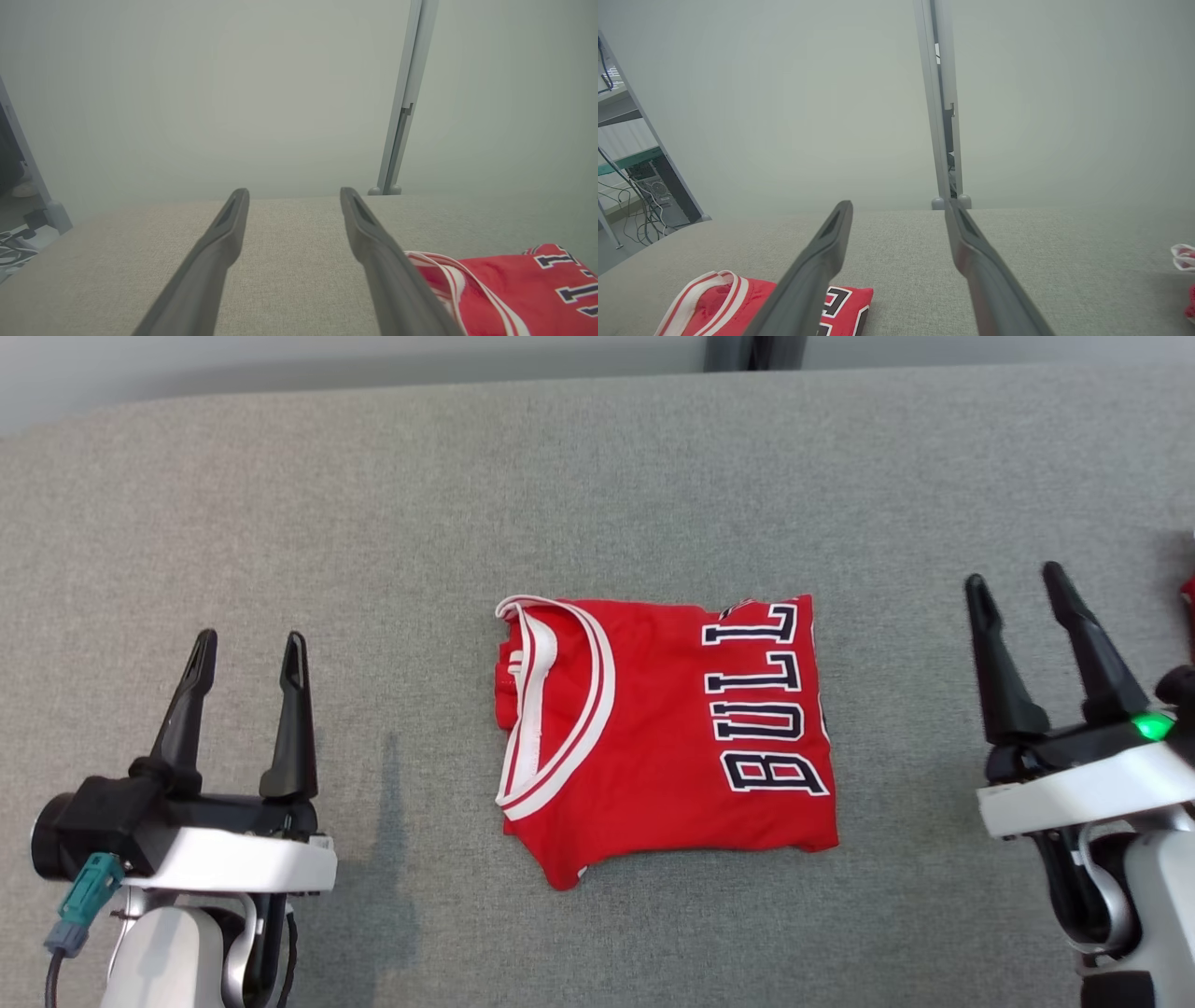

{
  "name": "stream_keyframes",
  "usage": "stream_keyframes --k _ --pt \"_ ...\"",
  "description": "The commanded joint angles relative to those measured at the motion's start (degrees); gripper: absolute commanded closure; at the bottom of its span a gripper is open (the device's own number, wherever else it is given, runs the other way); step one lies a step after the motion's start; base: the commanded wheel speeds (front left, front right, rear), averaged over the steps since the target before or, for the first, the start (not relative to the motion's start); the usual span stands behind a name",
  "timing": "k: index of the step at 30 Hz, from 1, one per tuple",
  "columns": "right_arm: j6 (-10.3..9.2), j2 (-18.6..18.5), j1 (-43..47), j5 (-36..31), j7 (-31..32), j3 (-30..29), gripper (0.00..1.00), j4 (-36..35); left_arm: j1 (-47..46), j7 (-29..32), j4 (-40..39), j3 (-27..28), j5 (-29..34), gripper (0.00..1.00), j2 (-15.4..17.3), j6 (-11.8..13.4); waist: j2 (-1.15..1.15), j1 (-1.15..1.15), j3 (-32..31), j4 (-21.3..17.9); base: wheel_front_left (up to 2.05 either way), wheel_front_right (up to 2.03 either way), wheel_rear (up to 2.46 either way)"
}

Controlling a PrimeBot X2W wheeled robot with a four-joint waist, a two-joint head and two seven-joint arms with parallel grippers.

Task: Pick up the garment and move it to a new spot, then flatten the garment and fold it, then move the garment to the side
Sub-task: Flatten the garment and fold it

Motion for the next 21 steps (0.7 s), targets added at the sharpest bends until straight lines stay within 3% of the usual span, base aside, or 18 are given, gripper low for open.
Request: stream_keyframes --k 1,7,21 --pt "0.0 0.32 1.37 -1.09 0.8 -1.85 0.0 -0.62 0.85 0.07 0.09 0.03 0.43 0.0 0.46 0.34 0.0 0.0 -1.11 -0.39 0.0 0.0 0.0" --pt "0.0 2.07 5.28 -4.01 2.87 -7.99 0.0 -2.81 2.27 0.99 0.31 -0.77 0.51 0.0 0.57 0.4 0.0 0.0 -4.33 -0.24 0.0 0.0 0.0" --pt "0.0 3.63 14.32 -6.96 7.58 -10.94 0.0 -7.39 6.92 2.53 0.12 -1.03 0.04 0.0 2.29 0.78 0.0 0.0 -12.04 0.28 0.0 0.0 0.0"
